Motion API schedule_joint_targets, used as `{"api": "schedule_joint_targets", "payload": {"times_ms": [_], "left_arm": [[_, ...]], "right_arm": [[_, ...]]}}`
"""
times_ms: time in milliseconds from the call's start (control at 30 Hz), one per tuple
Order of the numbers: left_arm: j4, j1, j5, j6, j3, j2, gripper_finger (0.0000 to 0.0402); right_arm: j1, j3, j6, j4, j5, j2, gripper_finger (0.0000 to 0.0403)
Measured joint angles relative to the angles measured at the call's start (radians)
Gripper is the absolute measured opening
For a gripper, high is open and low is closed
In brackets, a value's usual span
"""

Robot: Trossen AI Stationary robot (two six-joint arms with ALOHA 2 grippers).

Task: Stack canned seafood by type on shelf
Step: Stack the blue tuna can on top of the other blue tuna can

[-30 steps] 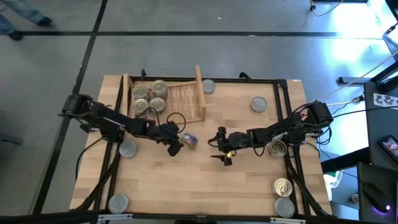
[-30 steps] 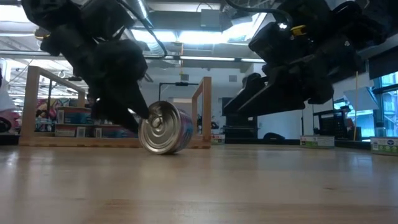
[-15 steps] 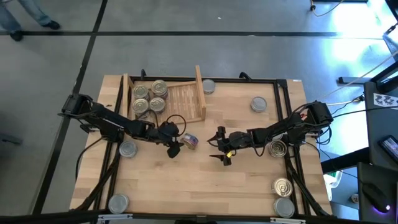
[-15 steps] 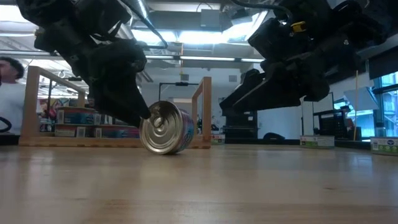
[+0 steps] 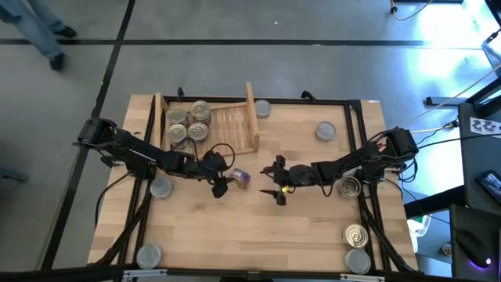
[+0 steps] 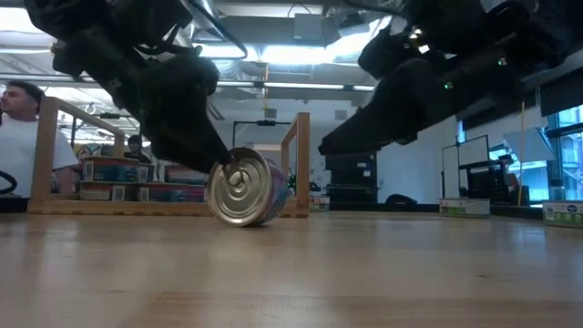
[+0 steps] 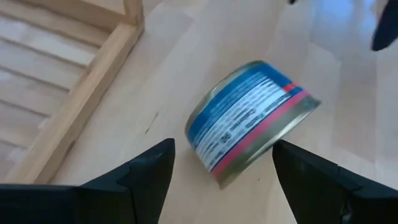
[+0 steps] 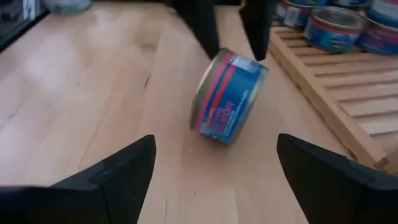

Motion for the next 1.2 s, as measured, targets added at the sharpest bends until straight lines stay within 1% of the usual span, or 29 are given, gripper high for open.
{"api": "schedule_joint_targets", "payload": {"times_ms": [133, 267, 333, 400, 567, 667, 733, 800, 867, 933, 1067, 1200], "left_arm": [[0.011, 0.000, -0.007, 0.023, 0.000, 0.000, 0.0267], [0.016, 0.000, -0.016, 0.026, 0.000, 0.000, 0.0267], [0.017, -0.002, -0.017, 0.030, 0.000, 0.000, 0.0267], [0.018, -0.002, -0.018, 0.030, 0.000, 0.000, 0.0267], [0.025, -0.006, -0.018, 0.042, -0.001, 0.000, 0.0267], [0.036, -0.012, -0.018, 0.057, -0.001, 0.000, 0.0267], [0.034, -0.013, -0.018, 0.057, -0.001, 0.000, 0.0267], [0.032, -0.013, -0.018, 0.057, -0.001, 0.000, 0.0267], [0.031, -0.013, -0.018, 0.053, -0.001, 0.000, 0.0267], [0.025, -0.013, -0.018, 0.042, -0.001, 0.000, 0.0267], [0.028, -0.012, -0.018, 0.049, -0.001, 0.000, 0.0267], [0.036, -0.010, -0.008, 0.085, 0.004, -0.009, 0.0267]], "right_arm": [[0.000, 0.019, 0.085, 0.019, 0.044, 0.037, 0.0335], [0.002, 0.092, 0.122, 0.025, 0.050, 0.109, 0.0335], [0.002, 0.135, 0.150, 0.020, 0.071, 0.159, 0.0335], [0.000, 0.174, 0.166, 0.015, 0.107, 0.202, 0.0335], [-0.018, 0.262, 0.179, 0.011, 0.130, 0.287, 0.0335], [-0.027, 0.306, 0.189, -0.017, 0.130, 0.315, 0.0333], [-0.039, 0.327, 0.238, -0.037, 0.127, 0.329, 0.0318], [-0.057, 0.353, 0.305, -0.036, 0.089, 0.361, 0.0283], [-0.070, 0.357, 0.336, -0.041, 0.051, 0.382, 0.0232], [-0.078, 0.359, 0.323, -0.052, 0.030, 0.387, 0.0179], [-0.086, 0.356, 0.239, -0.099, -0.021, 0.358, 0.0181], [-0.079, 0.340, 0.148, -0.213, -0.047, 0.277, 0.0181]]}}
